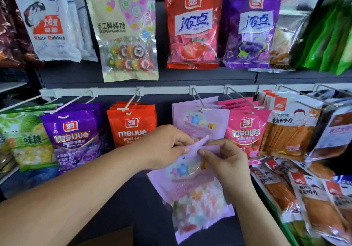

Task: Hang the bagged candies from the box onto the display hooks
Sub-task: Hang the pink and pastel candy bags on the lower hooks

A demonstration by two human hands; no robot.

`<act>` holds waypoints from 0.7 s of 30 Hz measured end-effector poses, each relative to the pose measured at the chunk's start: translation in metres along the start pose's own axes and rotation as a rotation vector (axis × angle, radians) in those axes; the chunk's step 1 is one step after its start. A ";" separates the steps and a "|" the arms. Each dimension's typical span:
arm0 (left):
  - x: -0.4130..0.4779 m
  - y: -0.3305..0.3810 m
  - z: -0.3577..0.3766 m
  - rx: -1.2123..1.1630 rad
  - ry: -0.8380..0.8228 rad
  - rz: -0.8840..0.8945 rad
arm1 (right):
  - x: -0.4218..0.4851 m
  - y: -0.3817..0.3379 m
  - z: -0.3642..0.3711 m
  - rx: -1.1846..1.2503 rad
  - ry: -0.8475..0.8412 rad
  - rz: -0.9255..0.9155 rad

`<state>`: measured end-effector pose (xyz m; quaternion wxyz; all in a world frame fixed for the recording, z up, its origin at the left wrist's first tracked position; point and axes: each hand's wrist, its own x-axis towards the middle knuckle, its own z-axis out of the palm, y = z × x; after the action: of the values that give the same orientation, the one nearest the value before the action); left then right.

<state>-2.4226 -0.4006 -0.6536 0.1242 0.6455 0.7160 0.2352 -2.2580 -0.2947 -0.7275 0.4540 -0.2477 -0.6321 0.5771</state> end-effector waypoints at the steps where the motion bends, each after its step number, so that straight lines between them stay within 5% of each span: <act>1: 0.003 0.000 0.002 -0.016 0.005 -0.010 | 0.000 -0.001 -0.001 0.038 0.035 0.007; 7: 0.002 -0.012 0.004 -0.183 0.094 -0.051 | 0.003 -0.002 -0.016 0.170 0.109 0.070; 21: 0.034 -0.008 0.007 -0.228 0.254 -0.050 | 0.029 -0.005 -0.042 -0.032 0.274 0.011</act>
<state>-2.4309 -0.3666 -0.6594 0.1109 0.5743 0.7103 0.3916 -2.2342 -0.2502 -0.7181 0.5288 -0.3349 -0.5718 0.5303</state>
